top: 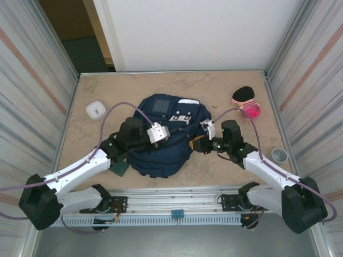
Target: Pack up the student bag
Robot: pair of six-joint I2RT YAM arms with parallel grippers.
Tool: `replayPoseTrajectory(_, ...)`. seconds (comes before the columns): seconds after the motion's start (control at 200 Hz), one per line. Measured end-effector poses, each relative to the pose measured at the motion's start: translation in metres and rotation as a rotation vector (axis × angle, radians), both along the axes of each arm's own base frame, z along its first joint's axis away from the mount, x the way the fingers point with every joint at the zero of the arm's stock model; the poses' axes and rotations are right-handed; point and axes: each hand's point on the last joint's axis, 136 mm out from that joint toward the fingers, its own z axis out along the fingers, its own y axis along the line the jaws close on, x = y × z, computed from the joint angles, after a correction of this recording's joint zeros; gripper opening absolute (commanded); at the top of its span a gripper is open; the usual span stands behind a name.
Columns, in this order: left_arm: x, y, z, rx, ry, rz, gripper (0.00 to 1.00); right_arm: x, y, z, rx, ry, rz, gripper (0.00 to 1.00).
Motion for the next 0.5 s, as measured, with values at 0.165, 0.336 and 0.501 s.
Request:
replayPoseTrajectory(0.165, -0.001, 0.0, 0.0, -0.001, 0.001, -0.003, 0.0, 0.005, -0.001, -0.001, -0.019, -0.043, -0.005, 0.43)
replayPoseTrajectory(0.336, -0.001, 0.0, 0.0, -0.003, 0.003, -0.003, 0.0, 0.009, 0.002, -0.007, -0.029, -0.056, 0.011, 0.29)
replayPoseTrajectory(0.501, 0.001, 0.0, 0.001, -0.013, 0.012, 0.013, 0.0, 0.01, 0.006, -0.009, -0.021, -0.057, 0.038, 0.03)
